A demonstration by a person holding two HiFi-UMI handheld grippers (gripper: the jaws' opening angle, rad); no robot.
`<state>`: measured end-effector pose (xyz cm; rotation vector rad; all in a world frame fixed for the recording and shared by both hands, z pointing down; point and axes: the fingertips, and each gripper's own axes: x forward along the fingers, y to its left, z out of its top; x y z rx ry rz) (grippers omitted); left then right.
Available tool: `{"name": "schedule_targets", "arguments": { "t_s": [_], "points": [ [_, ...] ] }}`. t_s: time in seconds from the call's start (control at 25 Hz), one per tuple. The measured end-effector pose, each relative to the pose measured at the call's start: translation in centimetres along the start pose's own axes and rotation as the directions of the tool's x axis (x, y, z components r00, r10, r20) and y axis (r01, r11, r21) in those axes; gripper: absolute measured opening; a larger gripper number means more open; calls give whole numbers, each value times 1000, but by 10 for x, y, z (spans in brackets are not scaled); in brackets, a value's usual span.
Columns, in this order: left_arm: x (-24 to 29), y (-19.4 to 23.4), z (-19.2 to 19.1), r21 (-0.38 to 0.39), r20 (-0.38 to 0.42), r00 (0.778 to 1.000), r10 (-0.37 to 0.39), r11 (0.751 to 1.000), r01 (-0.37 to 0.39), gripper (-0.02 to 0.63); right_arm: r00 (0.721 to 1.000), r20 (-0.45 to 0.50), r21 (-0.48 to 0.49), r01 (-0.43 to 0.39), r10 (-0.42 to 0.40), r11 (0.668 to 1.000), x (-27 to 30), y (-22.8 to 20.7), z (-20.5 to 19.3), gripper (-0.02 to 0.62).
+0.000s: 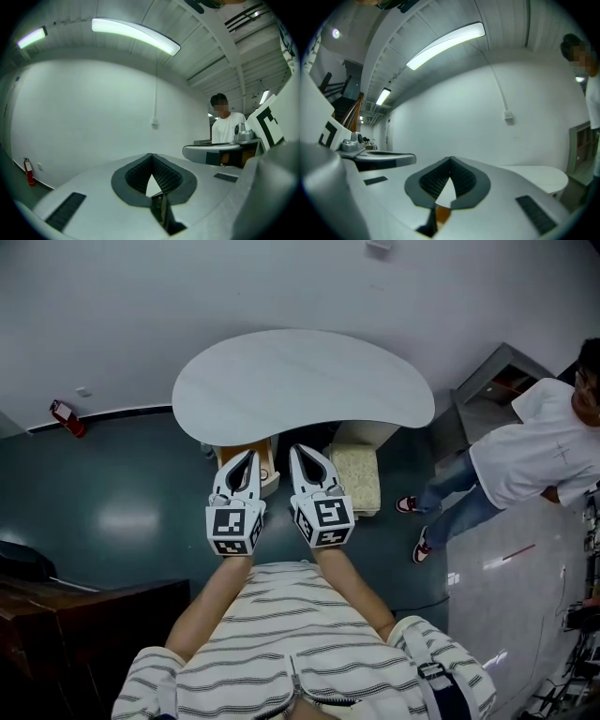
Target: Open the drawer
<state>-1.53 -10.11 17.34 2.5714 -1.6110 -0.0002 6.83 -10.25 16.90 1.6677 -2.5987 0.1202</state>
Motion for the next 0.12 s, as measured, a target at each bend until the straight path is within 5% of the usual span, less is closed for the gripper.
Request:
{"name": "schedule_targets", "arguments": {
  "t_s": [0.12],
  "points": [
    [4, -2, 3, -1, 10, 1000, -1, 1000, 1, 5, 1000, 0, 2, 14, -14, 1000, 0, -12, -1, 4]
  ]
}}
